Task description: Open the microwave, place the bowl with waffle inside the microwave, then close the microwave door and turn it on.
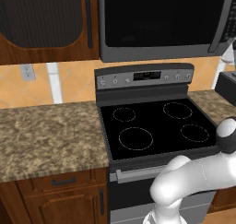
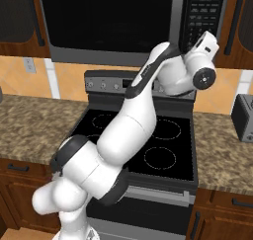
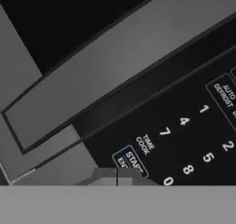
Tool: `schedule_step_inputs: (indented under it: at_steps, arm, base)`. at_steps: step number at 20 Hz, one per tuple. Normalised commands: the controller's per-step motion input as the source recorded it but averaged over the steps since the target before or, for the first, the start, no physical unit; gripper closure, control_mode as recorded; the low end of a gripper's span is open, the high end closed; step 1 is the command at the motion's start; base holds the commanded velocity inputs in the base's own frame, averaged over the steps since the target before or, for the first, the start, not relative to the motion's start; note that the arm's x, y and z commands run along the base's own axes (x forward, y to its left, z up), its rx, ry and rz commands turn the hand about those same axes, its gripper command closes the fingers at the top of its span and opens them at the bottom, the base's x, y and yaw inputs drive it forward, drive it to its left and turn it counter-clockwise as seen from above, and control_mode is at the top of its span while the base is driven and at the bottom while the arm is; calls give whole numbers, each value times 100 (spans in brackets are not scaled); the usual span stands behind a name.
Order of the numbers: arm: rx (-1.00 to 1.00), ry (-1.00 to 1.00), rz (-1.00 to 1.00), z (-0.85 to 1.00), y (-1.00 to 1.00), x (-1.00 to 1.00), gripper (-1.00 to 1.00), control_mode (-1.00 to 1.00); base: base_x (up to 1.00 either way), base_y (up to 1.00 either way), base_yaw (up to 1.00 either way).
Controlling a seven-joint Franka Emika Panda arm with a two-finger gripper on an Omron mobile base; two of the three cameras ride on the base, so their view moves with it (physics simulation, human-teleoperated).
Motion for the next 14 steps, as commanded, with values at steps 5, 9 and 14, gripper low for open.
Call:
schedule_step_inputs:
  at_steps: [5, 9, 14]
  arm:
    - [0, 0, 0, 0, 0, 85, 100, -100]
    - [0, 7, 0, 0, -3, 100, 100, -100]
    - [-7, -11, 0, -45, 7, 9, 100, -100]
  base:
    - [0, 0, 0]
    - [0, 0, 0]
    - [0, 0, 0]
